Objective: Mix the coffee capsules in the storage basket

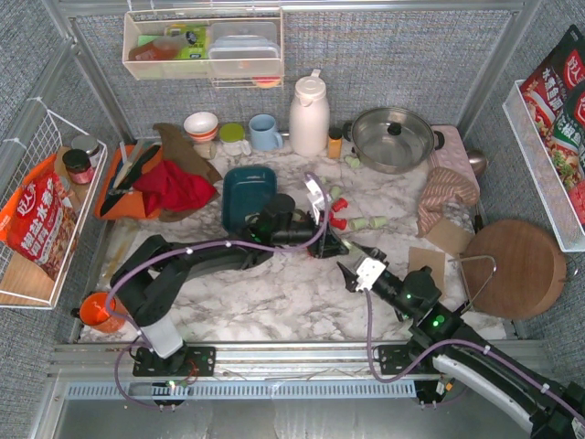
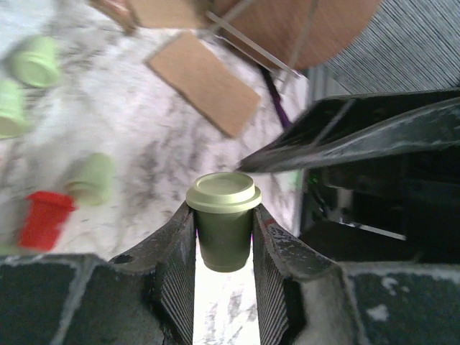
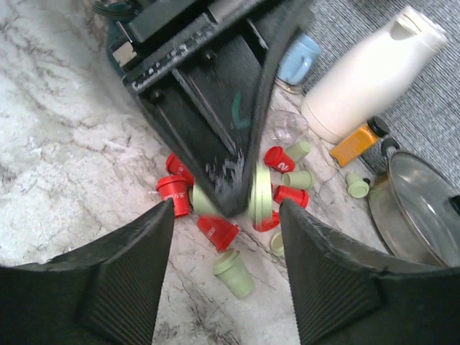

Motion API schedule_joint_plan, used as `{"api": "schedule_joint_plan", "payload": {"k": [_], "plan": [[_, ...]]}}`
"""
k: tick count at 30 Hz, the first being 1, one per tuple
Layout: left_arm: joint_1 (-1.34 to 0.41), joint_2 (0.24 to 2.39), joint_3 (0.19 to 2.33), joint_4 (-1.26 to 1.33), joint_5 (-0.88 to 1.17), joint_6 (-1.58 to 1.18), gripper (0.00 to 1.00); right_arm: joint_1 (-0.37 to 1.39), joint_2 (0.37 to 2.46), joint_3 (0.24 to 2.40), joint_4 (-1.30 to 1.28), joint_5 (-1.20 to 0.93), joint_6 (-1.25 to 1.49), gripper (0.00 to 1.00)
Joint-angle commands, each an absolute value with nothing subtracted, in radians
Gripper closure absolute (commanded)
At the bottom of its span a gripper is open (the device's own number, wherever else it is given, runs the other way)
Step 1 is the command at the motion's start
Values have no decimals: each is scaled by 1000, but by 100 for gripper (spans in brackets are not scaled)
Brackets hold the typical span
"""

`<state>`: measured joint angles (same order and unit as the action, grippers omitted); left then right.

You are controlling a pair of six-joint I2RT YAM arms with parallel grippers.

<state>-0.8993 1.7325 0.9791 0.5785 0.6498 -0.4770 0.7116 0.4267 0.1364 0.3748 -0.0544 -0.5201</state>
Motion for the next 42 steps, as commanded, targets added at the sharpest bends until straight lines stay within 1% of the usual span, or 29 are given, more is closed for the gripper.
{"api": "schedule_joint_plan", "payload": {"k": [1, 6, 8, 10, 12, 14, 17, 18, 19, 21, 22, 24, 25, 26, 27, 34, 38, 42], "plan": [[-835, 1673, 961, 507, 493, -465, 66, 712, 425, 190, 319, 75, -396, 34], [-672, 1585, 886, 434, 269, -489, 66, 708, 465, 266, 187, 272, -178, 28], [-628, 1570, 875, 407, 147, -462, 65, 700, 512, 293, 156, 358, -63, 24], [-589, 1577, 883, 388, 66, -433, 63, 680, 590, 336, 98, 422, 91, 23], [-556, 1609, 911, 362, -2, -406, 63, 648, 688, 396, 21, 435, 273, 23], [-533, 1653, 946, 347, -70, -376, 61, 619, 828, 470, -37, 423, 384, 23], [-501, 1744, 1017, 304, -132, -349, 59, 583, 1004, 532, -48, 373, 457, 23], [-493, 1783, 1039, 282, -148, -348, 57, 572, 1055, 546, -42, 347, 467, 23], [-485, 1806, 1054, 271, -162, -348, 54, 562, 1105, 559, -38, 324, 476, 23], [-474, 1837, 1063, 274, -172, -357, 44, 544, 1170, 570, -21, 300, 487, 23], [-471, 1846, 1058, 281, -165, -360, 37, 536, 1191, 571, -10, 293, 491, 23], [-469, 1850, 1053, 285, -152, -361, 21, 516, 1225, 571, 4, 275, 494, 23], [-469, 1845, 1049, 286, -144, -361, 16, 503, 1239, 573, 7, 267, 494, 23], [-470, 1836, 1039, 292, -136, -358, 6, 493, 1251, 575, 8, 262, 492, 23], [-470, 1821, 1028, 299, -129, -354, 1, 485, 1263, 574, 11, 259, 486, 23], [-470, 1648, 924, 351, -99, -352, 0, 443, 1351, 589, 72, 201, 418, 24], [-468, 1543, 876, 344, -132, -505, 0, 441, 1405, 611, 105, 176, 382, 26], [-469, 1478, 788, 499, -54, -497, 1, 442, 1441, 632, 105, 164, 367, 32]]}}
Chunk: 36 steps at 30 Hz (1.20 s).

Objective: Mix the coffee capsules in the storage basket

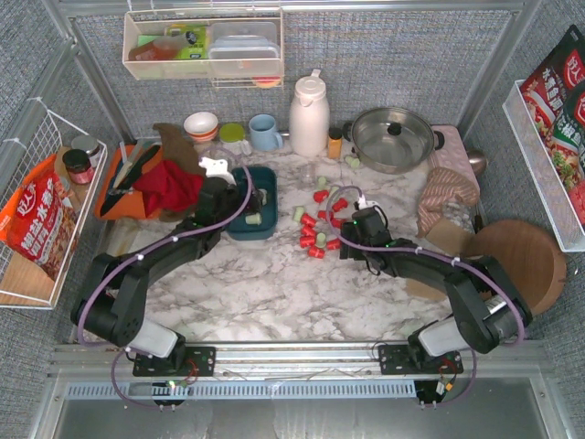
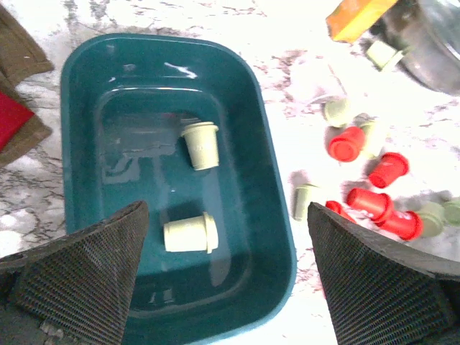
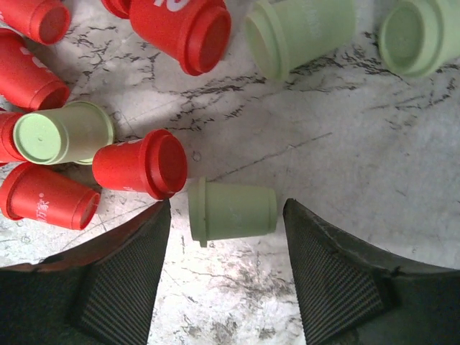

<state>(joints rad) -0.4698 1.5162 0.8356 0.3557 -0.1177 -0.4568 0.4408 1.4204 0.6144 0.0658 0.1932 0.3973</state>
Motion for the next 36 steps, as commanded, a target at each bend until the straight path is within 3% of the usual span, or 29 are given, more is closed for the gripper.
{"api": "schedule_joint_plan", "payload": {"k": [1, 9, 12, 25, 36], "plan": [[-469, 1474, 785, 504, -40, -485, 1, 442, 1444, 632, 104, 159, 363, 35], [-490, 1525, 848, 422, 165, -498, 13, 443, 1426, 621, 90, 148, 311, 59], [-517, 1542, 862, 412, 208, -501, 18, 448, 1378, 612, 79, 129, 278, 64], [-768, 1667, 977, 306, 437, -394, 36, 680, 857, 215, 552, -86, -433, 64], [-827, 1651, 910, 574, 591, -496, 41, 698, 544, 146, 421, -117, -619, 64]]}}
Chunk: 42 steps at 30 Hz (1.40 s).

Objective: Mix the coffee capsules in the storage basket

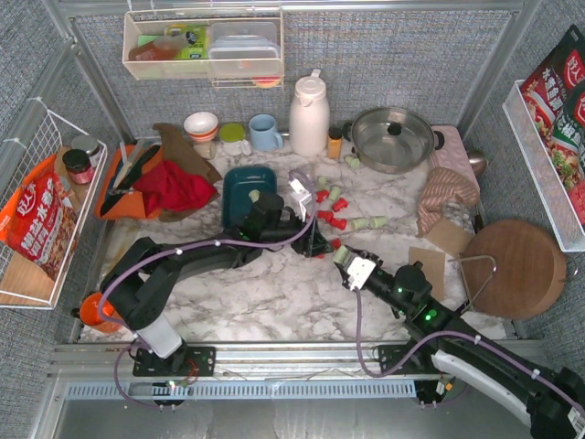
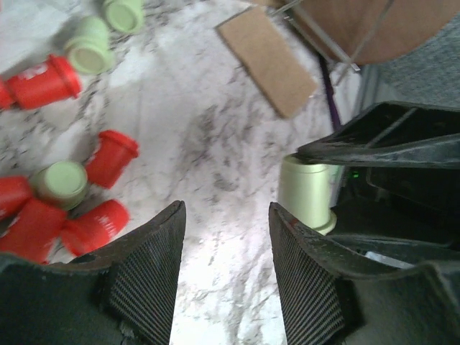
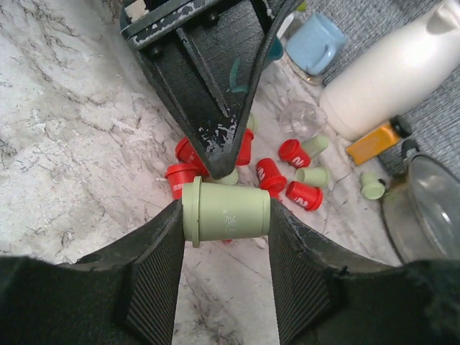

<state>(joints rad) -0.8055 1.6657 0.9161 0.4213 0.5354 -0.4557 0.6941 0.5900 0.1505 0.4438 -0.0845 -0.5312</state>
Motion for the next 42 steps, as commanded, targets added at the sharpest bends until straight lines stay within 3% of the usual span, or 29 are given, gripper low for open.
{"api": "schedule_joint_plan", "payload": {"k": [1, 8, 20, 39, 42], "plan": [[-834, 1648, 910, 588, 589, -498, 41, 698, 533, 146, 409, -120, -624, 64], [-862, 1617, 891, 692, 570, -523, 41, 702, 523, 147, 383, -134, -634, 64], [-916, 1691, 975, 469, 577, -392, 42, 713, 499, 168, 359, -126, -629, 64], [-930, 1710, 1001, 435, 608, -362, 42, 719, 457, 177, 344, -93, -608, 64], [-930, 1701, 1005, 424, 563, -361, 59, 719, 458, 184, 335, -88, -598, 59]]}}
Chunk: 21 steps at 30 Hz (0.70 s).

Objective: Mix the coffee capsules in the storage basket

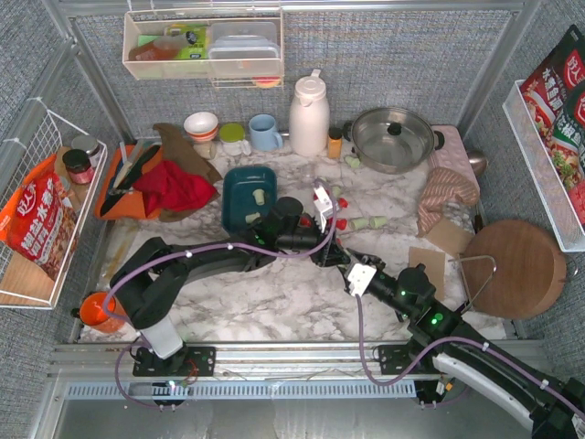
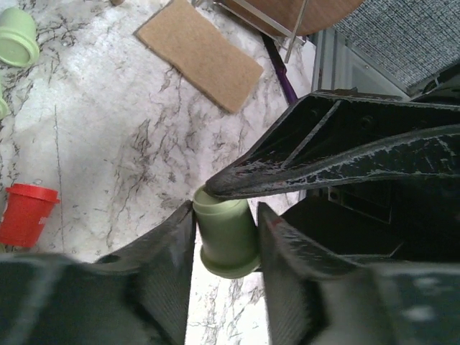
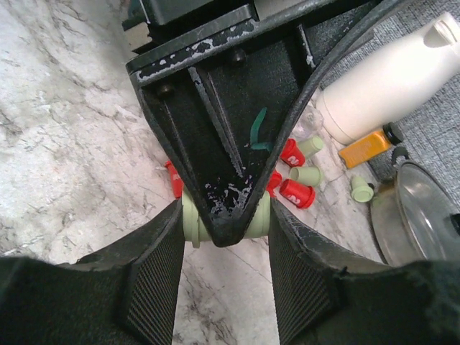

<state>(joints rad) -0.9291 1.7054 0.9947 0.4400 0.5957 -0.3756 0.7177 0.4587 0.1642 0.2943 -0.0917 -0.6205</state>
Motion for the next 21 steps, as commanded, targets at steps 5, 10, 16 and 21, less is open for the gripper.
{"api": "schedule_joint_plan", "payload": {"k": [5, 10, 16, 21], "plan": [[-927, 1649, 1002, 401, 370, -357, 79, 719, 470, 191, 321, -38, -542, 32], [-891, 1591, 1002, 327, 111, -365, 79, 718, 509, 244, 257, 119, -389, 22], [-701, 1588, 1005, 250, -111, -417, 74, 697, 715, 381, 130, 363, -34, 23], [-568, 1659, 1025, 259, -235, -418, 71, 679, 1025, 540, 36, 407, 189, 23]]}}
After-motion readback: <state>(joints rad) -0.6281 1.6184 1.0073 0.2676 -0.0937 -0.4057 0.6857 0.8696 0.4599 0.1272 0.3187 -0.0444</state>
